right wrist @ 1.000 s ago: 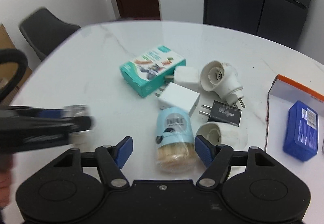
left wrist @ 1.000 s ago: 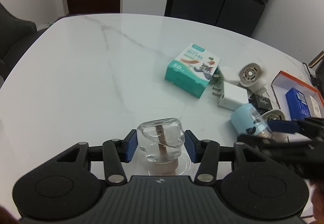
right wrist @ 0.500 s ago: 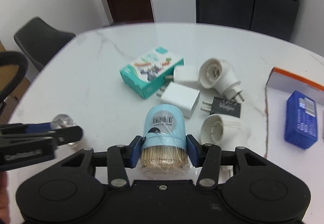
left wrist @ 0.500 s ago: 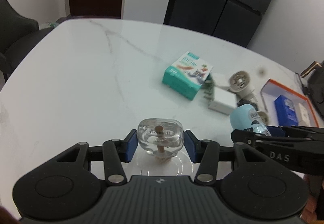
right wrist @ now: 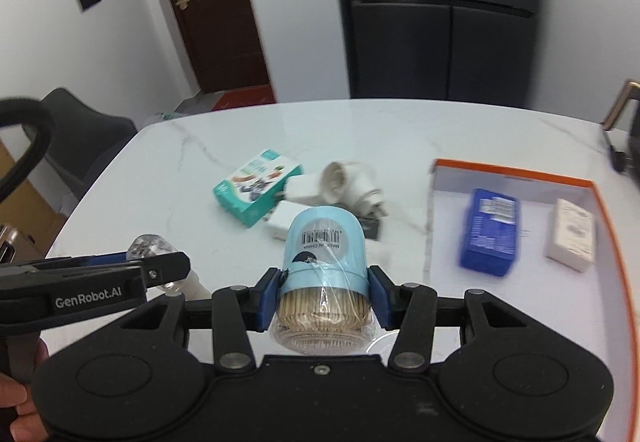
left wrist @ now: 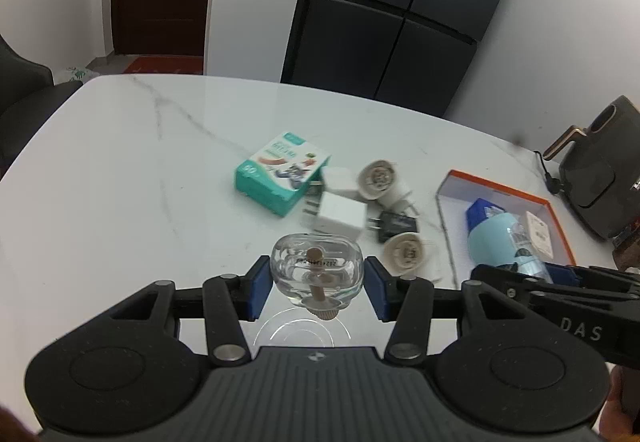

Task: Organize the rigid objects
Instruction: 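Carry the glass bottle and toothpick jar over the orange-rimmed box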

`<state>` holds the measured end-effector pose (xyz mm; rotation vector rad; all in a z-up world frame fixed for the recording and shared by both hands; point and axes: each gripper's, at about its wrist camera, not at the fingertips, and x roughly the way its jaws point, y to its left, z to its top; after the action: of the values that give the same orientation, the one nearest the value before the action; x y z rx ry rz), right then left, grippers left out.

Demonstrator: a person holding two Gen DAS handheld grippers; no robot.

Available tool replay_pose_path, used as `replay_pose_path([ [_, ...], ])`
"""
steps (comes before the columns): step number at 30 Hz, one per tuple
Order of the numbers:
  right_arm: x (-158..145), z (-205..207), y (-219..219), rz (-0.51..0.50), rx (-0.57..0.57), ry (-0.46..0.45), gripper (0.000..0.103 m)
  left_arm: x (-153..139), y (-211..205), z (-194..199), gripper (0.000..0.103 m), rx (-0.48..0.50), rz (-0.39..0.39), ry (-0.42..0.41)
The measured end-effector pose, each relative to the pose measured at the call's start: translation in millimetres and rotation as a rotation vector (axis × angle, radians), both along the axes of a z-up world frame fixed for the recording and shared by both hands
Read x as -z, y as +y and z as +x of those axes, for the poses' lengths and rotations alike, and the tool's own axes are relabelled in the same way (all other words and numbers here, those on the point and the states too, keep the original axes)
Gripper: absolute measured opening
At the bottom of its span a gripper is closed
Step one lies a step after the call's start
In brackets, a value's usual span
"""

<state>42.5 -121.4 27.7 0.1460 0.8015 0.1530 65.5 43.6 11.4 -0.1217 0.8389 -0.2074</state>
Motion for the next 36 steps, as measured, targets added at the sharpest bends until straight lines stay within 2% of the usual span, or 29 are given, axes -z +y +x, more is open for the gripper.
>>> replay_pose_path([
  [12,-22.9,-40.0,-57.2,0.003,0.061,-0.04,0.057,-18.8,-46.7,-25.9,0.05,0.027,0.008,-0.039],
  [36,-33.4,-66.8,-126.1,0.026,0.147,-0.055,0.058,-26.2,-117.4,-41.1,0.05,0.104,0.02,-0.046],
])
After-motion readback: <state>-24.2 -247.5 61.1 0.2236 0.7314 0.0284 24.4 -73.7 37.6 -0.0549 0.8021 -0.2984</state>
